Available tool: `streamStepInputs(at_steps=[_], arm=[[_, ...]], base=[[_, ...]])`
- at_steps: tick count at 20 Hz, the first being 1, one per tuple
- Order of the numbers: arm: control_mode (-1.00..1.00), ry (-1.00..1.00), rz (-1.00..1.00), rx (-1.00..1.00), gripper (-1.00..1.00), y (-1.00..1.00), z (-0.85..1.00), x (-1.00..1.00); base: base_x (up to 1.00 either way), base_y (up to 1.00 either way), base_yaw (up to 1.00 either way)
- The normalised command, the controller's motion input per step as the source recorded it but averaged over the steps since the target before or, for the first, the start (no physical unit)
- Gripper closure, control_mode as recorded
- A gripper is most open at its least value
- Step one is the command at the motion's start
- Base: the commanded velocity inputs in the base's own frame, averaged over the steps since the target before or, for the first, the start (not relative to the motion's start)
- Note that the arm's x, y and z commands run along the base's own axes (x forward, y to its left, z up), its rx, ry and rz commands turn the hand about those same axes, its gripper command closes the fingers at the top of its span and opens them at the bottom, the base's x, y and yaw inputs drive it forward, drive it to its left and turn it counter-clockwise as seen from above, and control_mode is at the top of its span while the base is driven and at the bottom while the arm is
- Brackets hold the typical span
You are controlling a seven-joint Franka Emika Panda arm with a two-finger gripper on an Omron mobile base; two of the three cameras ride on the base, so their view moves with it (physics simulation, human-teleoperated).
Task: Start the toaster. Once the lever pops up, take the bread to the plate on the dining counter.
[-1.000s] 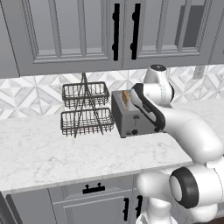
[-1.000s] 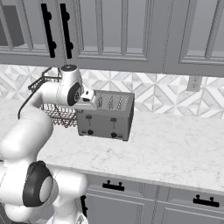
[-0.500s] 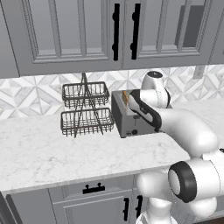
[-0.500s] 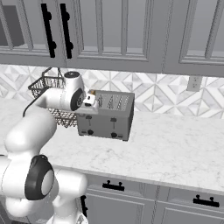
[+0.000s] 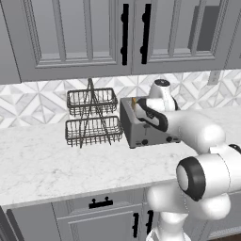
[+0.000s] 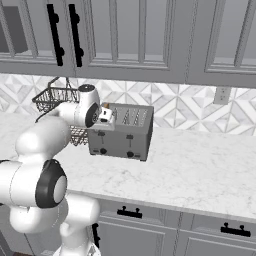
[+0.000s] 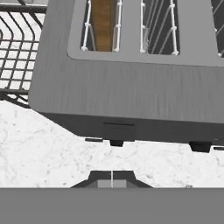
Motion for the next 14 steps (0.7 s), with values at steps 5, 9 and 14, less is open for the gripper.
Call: streamStepInputs(at_steps=[5, 9, 14], arm=[[-1.0, 0.01, 0.0, 0.0, 1.0, 0.0, -0.07, 0.36], [-1.0, 0.0, 0.0, 0.0, 1.0, 0.0, -0.16, 0.25], [-1.0, 0.0, 0.0, 0.0, 1.0, 0.0, -0.23, 0.0]], base=[[0.0, 0.0, 0.0], [0.0, 0.0, 0.0], [0.0, 0.0, 0.0]])
